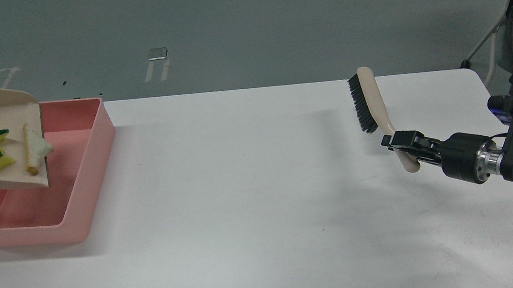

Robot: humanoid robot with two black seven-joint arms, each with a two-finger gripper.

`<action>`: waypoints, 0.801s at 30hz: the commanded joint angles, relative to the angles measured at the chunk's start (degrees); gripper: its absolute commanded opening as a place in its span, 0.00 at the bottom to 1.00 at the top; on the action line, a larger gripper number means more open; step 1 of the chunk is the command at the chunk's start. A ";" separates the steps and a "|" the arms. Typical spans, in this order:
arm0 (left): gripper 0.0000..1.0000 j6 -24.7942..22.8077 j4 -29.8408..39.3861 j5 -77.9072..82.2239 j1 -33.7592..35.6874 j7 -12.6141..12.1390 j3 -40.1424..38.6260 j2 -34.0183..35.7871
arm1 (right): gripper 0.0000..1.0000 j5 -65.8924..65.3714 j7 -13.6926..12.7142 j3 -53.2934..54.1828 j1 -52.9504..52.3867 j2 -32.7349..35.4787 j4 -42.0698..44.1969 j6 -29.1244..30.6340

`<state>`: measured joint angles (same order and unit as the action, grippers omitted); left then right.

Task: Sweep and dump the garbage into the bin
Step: 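Tilt the dustpan over the pink bin with the left gripper to dump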

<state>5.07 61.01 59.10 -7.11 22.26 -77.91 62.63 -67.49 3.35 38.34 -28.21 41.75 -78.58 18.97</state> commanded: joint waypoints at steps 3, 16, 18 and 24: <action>0.00 2.75 -0.10 6.11 0.25 0.94 -0.14 3.10 | 0.00 -0.01 -0.01 -0.02 -0.09 0.00 -0.08 0.01; 0.00 -1.72 0.68 -0.12 17.44 -0.02 -0.67 13.39 | 0.00 -0.01 -0.01 0.07 -0.27 0.26 0.10 0.01; 0.00 -2.87 0.77 -0.13 20.46 -0.73 -0.23 13.13 | 0.00 -0.10 -0.01 -0.02 -0.45 0.44 0.10 0.01; 0.00 -8.76 4.02 -0.30 30.39 -4.06 -0.05 4.35 | 0.00 -0.19 -0.01 0.07 -1.06 0.70 0.01 0.01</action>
<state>-1.44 63.00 58.87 19.92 19.39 -78.02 71.20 -67.63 3.36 38.34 -29.09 42.36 -78.48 18.99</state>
